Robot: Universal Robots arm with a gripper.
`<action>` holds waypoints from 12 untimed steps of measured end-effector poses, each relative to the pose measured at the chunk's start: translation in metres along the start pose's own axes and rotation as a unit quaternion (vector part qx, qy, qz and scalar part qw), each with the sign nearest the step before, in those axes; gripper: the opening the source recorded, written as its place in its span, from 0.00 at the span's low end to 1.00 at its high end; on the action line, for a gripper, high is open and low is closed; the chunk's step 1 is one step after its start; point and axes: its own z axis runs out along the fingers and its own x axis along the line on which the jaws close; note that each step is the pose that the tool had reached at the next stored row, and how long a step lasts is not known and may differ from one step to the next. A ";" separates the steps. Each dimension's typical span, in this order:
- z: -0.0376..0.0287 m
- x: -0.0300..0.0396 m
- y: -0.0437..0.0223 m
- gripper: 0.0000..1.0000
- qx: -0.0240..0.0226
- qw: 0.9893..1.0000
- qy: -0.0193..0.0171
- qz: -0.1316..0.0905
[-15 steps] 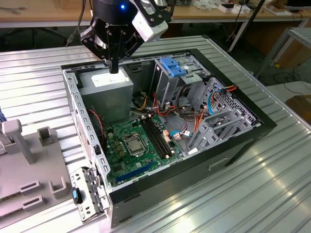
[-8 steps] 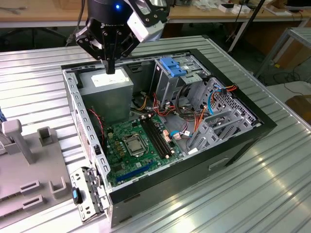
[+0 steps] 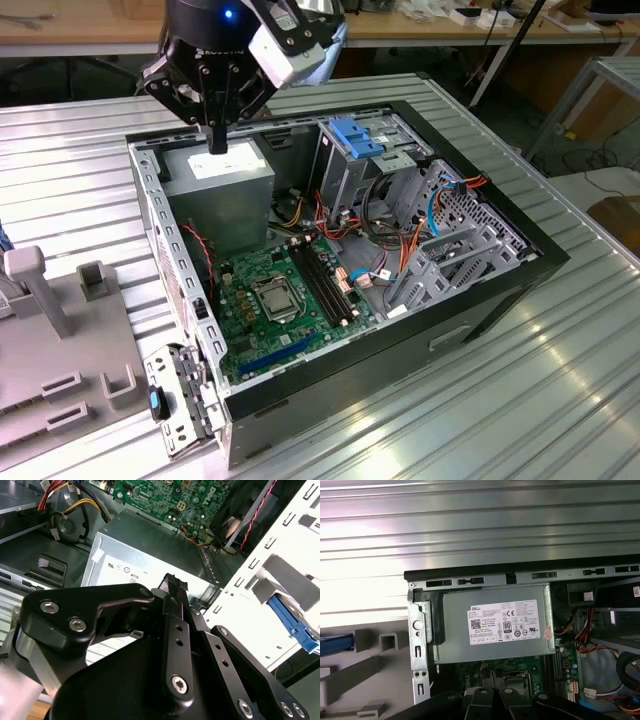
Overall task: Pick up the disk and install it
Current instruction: 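Reach for the disk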
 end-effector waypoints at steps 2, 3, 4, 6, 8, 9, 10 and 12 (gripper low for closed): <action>-0.0001 0.0017 -0.0001 0.11 0.000 1.000 0.000 0.000; -0.0001 0.0028 -0.0002 0.11 0.000 1.000 0.000 0.000; -0.0001 0.0036 -0.0003 0.11 0.000 1.000 0.000 0.000; -0.0002 0.0056 -0.0004 0.11 0.000 1.000 0.000 0.000; -0.0002 0.0076 -0.0006 0.11 0.000 1.000 0.000 0.000; -0.0003 0.0089 -0.0007 0.11 0.000 1.000 0.000 0.000; -0.0003 0.0098 -0.0007 0.11 0.000 1.000 0.000 0.000; -0.0004 0.0122 -0.0009 0.11 0.000 1.000 0.000 0.000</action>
